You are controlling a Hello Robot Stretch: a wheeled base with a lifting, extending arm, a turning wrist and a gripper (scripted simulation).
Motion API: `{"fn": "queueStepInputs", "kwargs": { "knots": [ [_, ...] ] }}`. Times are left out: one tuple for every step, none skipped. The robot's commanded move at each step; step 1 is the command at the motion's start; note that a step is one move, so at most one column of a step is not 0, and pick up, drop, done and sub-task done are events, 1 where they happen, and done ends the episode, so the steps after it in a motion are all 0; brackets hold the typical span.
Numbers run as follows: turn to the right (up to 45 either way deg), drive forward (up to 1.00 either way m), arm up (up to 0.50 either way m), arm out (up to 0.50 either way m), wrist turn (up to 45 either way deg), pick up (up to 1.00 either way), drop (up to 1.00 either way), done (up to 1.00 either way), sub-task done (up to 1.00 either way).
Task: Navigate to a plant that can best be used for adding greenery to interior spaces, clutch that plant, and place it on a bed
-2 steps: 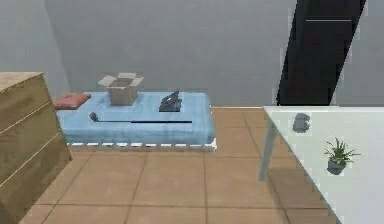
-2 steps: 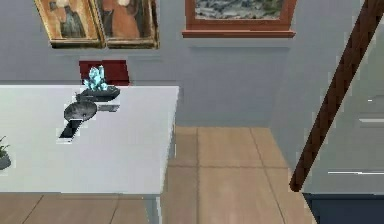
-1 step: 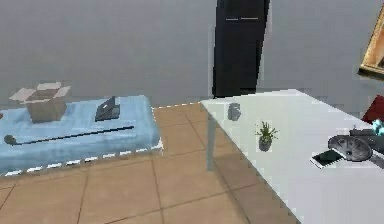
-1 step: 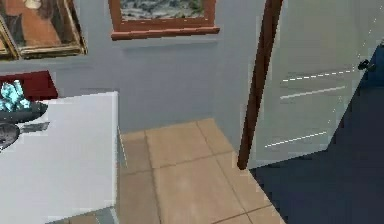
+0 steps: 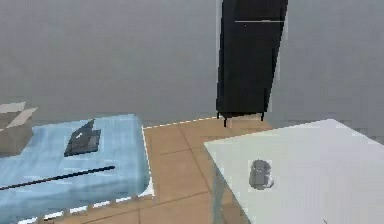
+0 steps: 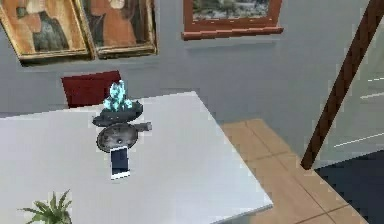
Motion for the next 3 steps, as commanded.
{"fn": "queueStepInputs", "kwargs": {
  "knots": [
    [-36.0, 0.0, 0.0, 0.0, 0.0, 0.0, 0.0, 0.0, 0.0],
    [0.0, 0.0, 0.5, 0.0, 0.0, 0.0, 0.0, 0.0, 0.0],
    [0.0, 0.0, 0.34, 0.0, 0.0, 0.0, 0.0, 0.0, 0.0]
  ]
}}
